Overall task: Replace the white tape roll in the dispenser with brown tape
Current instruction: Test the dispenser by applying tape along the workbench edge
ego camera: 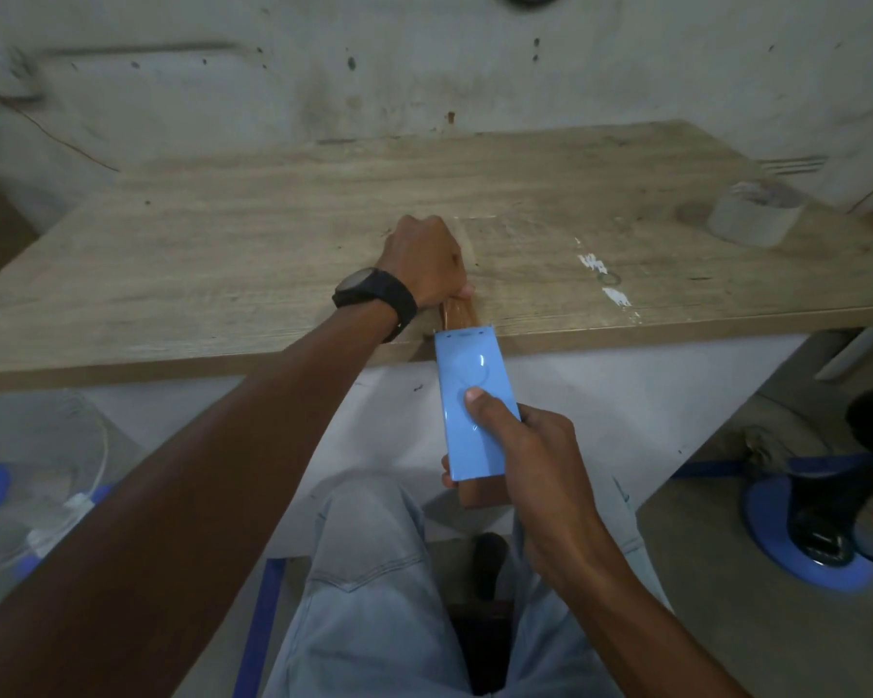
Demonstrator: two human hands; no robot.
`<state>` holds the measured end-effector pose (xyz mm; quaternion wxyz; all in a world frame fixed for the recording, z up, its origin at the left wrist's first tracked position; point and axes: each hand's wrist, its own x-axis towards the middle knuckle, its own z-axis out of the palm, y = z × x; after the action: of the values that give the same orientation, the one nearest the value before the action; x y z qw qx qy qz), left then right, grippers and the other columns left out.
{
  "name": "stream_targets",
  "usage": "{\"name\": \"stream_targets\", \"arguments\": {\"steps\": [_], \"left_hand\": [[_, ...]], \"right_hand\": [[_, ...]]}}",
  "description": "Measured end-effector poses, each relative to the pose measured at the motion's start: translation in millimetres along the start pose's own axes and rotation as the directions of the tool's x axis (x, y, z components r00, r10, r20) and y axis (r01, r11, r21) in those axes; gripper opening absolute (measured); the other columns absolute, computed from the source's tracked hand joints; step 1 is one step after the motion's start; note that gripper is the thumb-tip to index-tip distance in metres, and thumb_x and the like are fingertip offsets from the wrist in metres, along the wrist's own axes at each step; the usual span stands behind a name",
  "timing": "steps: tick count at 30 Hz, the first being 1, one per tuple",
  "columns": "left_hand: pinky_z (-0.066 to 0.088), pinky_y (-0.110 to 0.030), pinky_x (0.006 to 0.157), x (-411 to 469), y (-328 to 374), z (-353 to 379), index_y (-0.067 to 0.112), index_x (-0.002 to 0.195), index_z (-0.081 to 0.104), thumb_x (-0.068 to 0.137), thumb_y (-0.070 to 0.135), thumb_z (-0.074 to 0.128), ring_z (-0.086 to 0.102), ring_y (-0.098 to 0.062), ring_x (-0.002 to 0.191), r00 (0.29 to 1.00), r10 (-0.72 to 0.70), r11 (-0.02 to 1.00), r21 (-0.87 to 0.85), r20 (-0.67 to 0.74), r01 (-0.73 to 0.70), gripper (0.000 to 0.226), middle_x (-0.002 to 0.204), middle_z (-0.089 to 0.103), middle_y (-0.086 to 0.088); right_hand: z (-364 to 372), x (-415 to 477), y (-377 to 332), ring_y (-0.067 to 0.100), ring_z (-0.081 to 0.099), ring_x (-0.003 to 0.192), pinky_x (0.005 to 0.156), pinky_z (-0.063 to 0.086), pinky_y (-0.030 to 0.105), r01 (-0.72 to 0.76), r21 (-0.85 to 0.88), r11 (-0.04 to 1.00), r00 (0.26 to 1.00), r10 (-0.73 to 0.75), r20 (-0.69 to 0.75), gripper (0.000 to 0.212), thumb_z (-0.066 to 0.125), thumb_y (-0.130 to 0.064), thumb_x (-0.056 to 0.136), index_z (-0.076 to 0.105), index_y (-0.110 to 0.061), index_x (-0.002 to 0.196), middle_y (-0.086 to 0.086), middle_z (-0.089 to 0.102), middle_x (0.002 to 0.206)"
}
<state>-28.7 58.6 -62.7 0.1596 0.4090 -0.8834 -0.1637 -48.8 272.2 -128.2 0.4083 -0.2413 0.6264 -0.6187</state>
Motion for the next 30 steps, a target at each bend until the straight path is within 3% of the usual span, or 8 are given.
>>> {"name": "stream_targets", "arguments": {"steps": [6, 10, 14, 16, 24, 27, 29, 30], "left_hand": [[0.056, -0.033, 0.084, -9, -9, 10, 0.008, 0.084, 0.080, 0.075, 0.026, 0.086, 0.072, -0.021, 0.087, 0.992, 0.103, 0.995, 0.016, -0.075, -0.102, 0.021, 0.087, 0.078, -0.008], [0.049, -0.039, 0.083, -13, -13, 12, 0.008, 0.089, 0.069, 0.071, 0.021, 0.087, 0.059, -0.021, 0.087, 0.968, 0.192, 0.981, 0.036, -0.163, -0.188, 0.029, 0.094, 0.067, -0.008], [0.049, -0.042, 0.077, -18, -10, 11, 0.003, 0.086, 0.070, 0.081, 0.003, 0.071, 0.062, -0.030, 0.086, 0.903, 0.422, 0.894, 0.204, -0.080, -0.399, 0.005, 0.093, 0.068, -0.014], [0.049, -0.042, 0.079, -19, -10, 9, 0.003, 0.091, 0.073, 0.086, 0.005, 0.066, 0.065, -0.033, 0.088, 0.891, 0.453, 0.865, 0.256, -0.029, -0.432, 0.009, 0.096, 0.071, -0.016], [0.051, -0.044, 0.081, -32, -12, 9, 0.012, 0.112, 0.068, 0.097, 0.014, 0.053, 0.067, -0.037, 0.090, 0.927, 0.374, 0.861, 0.361, 0.029, -0.359, 0.021, 0.098, 0.076, -0.015], [0.051, -0.038, 0.078, -36, -11, 4, 0.010, 0.087, 0.073, 0.097, 0.020, 0.054, 0.067, -0.034, 0.084, 0.943, 0.325, 0.910, 0.249, 0.068, -0.332, 0.024, 0.087, 0.076, -0.013], [0.046, -0.035, 0.066, -42, -10, 2, 0.006, 0.066, 0.058, 0.102, 0.028, 0.049, 0.057, -0.027, 0.061, 0.952, 0.290, 0.932, 0.196, 0.103, -0.305, 0.043, 0.060, 0.060, -0.009], [0.043, -0.034, 0.063, -44, -9, 3, 0.003, 0.067, 0.057, 0.104, 0.031, 0.045, 0.052, -0.024, 0.057, 0.952, 0.274, 0.933, 0.203, 0.134, -0.297, 0.047, 0.056, 0.052, -0.006]], "right_hand": [[0, 1, 1, 0.038, 0.076, 0.078, 0.068, 0.061, 0.060, -0.002, 0.012, 1.000, 1.000, 0.002, -0.016, 0.022, 0.075, -0.036, 0.086, 0.079, -0.025, 0.066, 0.015, 0.078, 0.078], [0, 1, 1, 0.037, 0.076, 0.077, 0.067, 0.062, 0.059, -0.002, 0.016, 1.000, 1.000, 0.002, -0.012, 0.019, 0.075, -0.037, 0.086, 0.079, -0.030, 0.068, 0.014, 0.078, 0.078], [0, 2, 2, 0.039, 0.075, 0.079, 0.065, 0.062, 0.059, 0.006, 0.008, 1.000, 1.000, -0.005, -0.018, 0.017, 0.075, -0.036, 0.087, 0.080, -0.030, 0.071, 0.015, 0.078, 0.078], [-1, 2, 2, 0.038, 0.076, 0.078, 0.065, 0.062, 0.059, 0.003, 0.004, 1.000, 1.000, -0.003, -0.022, 0.017, 0.075, -0.036, 0.086, 0.080, -0.031, 0.070, 0.014, 0.078, 0.078], [-1, 2, 4, 0.036, 0.076, 0.077, 0.067, 0.061, 0.061, 0.005, 0.006, 1.000, 1.000, -0.005, -0.021, 0.016, 0.075, -0.037, 0.086, 0.079, -0.036, 0.070, 0.013, 0.078, 0.077], [-1, 3, 4, 0.042, 0.074, 0.079, 0.066, 0.060, 0.063, -0.001, 0.005, 1.000, 1.000, 0.001, -0.023, 0.016, 0.076, -0.035, 0.086, 0.079, -0.027, 0.073, 0.019, 0.076, 0.079], [-2, 3, 4, 0.045, 0.073, 0.080, 0.067, 0.060, 0.064, -0.016, 0.008, 1.000, 1.000, 0.016, -0.020, 0.017, 0.077, -0.036, 0.083, 0.079, -0.022, 0.073, 0.023, 0.075, 0.080], [-2, 4, 4, 0.045, 0.073, 0.081, 0.068, 0.059, 0.064, -0.024, 0.003, 1.000, 1.000, 0.024, -0.010, 0.018, 0.078, -0.037, 0.081, 0.078, -0.020, 0.074, 0.023, 0.075, 0.081]]}}
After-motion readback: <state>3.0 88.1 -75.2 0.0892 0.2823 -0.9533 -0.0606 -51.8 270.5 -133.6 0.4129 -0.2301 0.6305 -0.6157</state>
